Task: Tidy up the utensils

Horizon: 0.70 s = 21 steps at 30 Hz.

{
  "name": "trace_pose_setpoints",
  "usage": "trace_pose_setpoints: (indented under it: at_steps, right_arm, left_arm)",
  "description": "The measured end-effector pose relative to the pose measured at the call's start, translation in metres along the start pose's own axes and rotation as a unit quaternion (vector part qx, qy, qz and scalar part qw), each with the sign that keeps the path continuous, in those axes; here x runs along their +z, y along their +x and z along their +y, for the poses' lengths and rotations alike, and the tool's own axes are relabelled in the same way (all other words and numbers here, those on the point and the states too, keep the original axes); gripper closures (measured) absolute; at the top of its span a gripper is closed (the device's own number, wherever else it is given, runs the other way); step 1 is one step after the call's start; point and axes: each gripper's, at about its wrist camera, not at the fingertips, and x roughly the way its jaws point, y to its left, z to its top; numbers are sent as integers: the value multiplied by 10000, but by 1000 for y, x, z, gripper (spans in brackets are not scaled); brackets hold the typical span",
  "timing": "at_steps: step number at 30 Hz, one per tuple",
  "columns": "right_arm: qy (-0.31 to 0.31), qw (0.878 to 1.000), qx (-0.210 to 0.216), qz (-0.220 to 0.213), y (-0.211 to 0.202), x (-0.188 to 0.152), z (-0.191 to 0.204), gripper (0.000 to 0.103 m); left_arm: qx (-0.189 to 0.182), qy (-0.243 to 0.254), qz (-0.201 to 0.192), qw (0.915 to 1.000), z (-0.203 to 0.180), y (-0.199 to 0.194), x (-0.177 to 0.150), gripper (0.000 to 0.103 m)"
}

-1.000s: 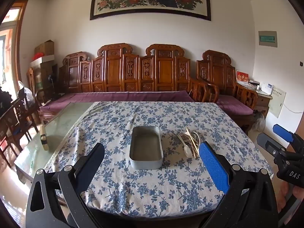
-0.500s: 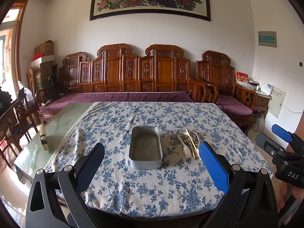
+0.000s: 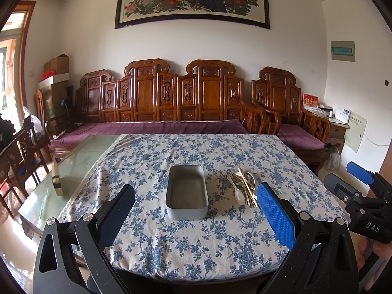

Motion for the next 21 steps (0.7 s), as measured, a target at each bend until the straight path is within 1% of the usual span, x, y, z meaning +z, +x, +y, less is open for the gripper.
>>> trace_pose_setpoints:
  at_steps: [21]
  right_arm:
    - [-13, 10000, -6, -7, -2, 4, 0, 2]
  left_arm:
    - [-8, 7, -24, 10000, -2, -4, 1, 6]
